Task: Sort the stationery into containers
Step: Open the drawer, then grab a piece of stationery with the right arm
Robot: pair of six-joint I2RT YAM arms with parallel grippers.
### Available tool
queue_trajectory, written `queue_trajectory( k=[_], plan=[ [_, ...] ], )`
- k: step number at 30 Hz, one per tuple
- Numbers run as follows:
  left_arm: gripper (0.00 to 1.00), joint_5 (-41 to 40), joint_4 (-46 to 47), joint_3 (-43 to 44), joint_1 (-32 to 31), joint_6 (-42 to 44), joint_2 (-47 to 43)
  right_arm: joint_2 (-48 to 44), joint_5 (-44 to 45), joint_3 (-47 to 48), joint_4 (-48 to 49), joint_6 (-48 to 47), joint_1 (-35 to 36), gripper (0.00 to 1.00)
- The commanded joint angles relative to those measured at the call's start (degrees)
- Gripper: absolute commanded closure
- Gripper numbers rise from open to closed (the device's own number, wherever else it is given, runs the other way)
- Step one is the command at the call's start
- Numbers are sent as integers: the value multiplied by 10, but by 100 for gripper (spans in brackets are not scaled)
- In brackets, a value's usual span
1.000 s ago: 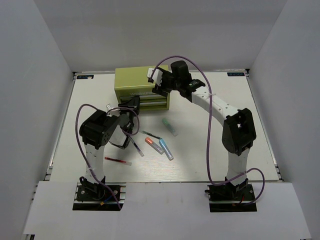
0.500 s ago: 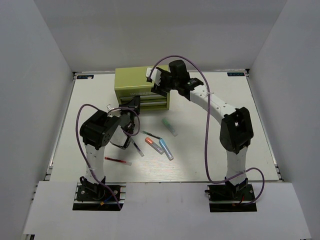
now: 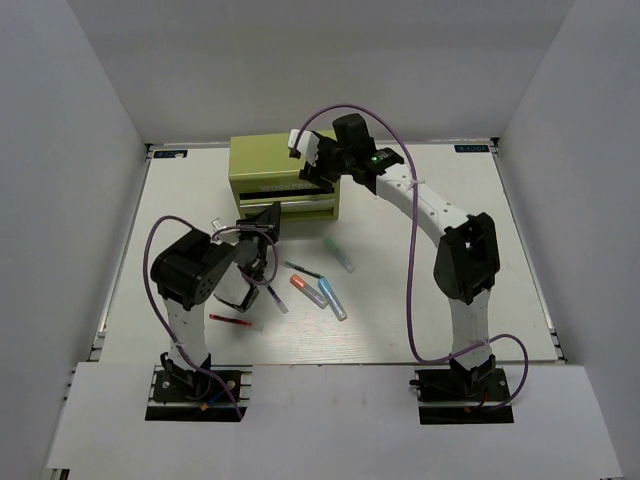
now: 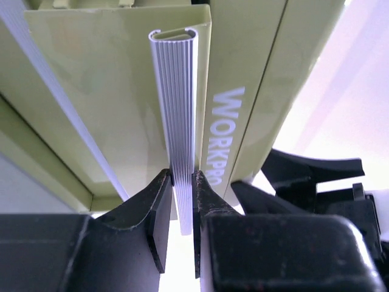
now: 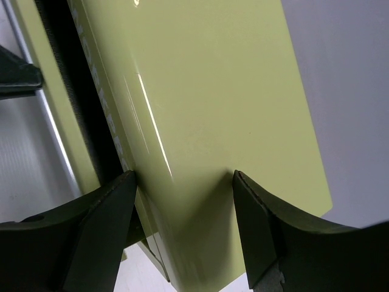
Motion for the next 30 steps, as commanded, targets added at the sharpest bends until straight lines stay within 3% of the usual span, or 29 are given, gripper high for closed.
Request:
queue_trajectory(
  k=[1,12,14,15,19,27,30],
  plan=[
    [100,28,160,-74,-20,35,21,28,47,22,26,8,-5,32],
    [100,28,160,-121,-43,46,-23,30,54,16,17,12,-6,29],
    [84,33,160,-121,-38,41,-23,25,51,11,12,11,-7,20],
    [59,48,160,-115,-38,41,-23,24,47,9,12,10,-8,16],
    [30,48,160,-115,-32,34,-30,-2,32,-20,29,12,-8,10],
    [16,88,160,-140,-32,58,-87,-66,12,-72,35,12,-10,10],
    [16,109,141,-152,-32,78,-112,-105,7,-116,52,10,-10,10]
  ],
)
